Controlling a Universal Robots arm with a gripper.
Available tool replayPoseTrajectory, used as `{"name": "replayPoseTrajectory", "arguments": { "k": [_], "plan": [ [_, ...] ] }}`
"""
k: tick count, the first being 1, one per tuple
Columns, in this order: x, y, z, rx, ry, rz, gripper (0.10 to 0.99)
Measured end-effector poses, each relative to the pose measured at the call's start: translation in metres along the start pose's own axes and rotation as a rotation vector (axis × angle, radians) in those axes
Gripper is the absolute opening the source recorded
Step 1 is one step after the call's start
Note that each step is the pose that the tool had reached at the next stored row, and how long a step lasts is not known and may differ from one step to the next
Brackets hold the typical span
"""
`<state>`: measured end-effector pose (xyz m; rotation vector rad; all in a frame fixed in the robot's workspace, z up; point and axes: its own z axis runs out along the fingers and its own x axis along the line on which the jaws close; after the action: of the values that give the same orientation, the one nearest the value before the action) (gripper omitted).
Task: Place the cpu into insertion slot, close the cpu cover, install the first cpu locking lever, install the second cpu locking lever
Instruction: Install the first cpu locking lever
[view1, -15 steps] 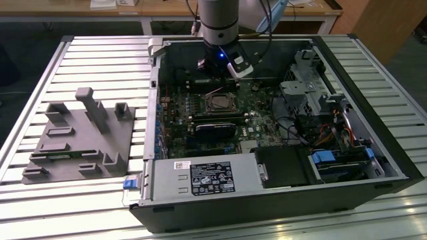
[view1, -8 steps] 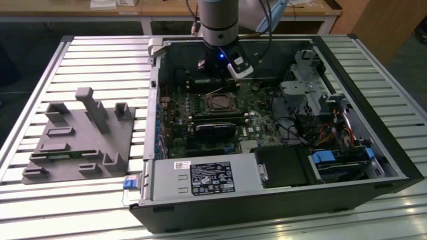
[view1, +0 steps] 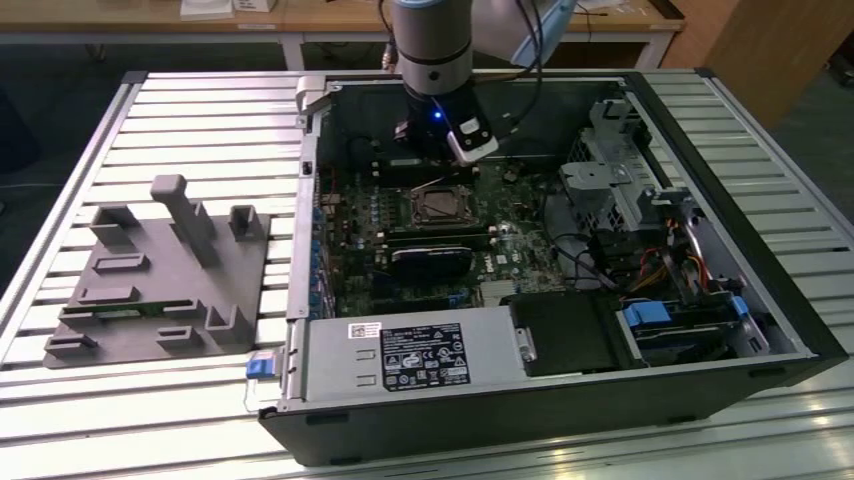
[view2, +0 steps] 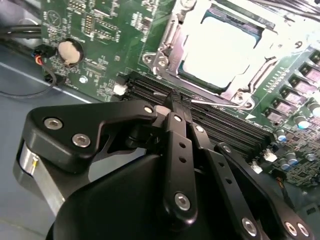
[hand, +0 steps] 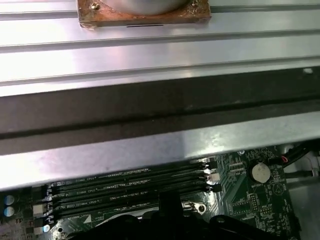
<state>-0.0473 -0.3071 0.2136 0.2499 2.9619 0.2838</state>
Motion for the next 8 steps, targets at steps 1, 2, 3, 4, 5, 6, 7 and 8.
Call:
{"name": "replayPoseTrajectory", "arguments": {
  "k": [1, 2, 3, 4, 5, 6, 7, 8],
  "plan": [
    [0.0017, -0.0002, 0.0003, 0.001, -0.0012, 0.005, 0.106],
    [0.0032, -0.0005, 0.0007, 0.001, -0.0023, 0.010, 0.106],
    [0.0039, -0.0007, 0.0013, 0.002, -0.0033, 0.015, 0.106],
    [0.0041, -0.0008, 0.0021, 0.003, -0.0042, 0.020, 0.106],
    [0.0042, -0.0009, 0.0029, 0.004, -0.0055, 0.026, 0.106],
    [0.0044, -0.0008, 0.0036, 0.004, -0.0068, 0.032, 0.106],
    [0.0045, -0.0007, 0.0040, 0.005, -0.0075, 0.036, 0.106],
    [0.0045, -0.0007, 0.0040, 0.005, -0.0075, 0.036, 0.106]
  ]
}}
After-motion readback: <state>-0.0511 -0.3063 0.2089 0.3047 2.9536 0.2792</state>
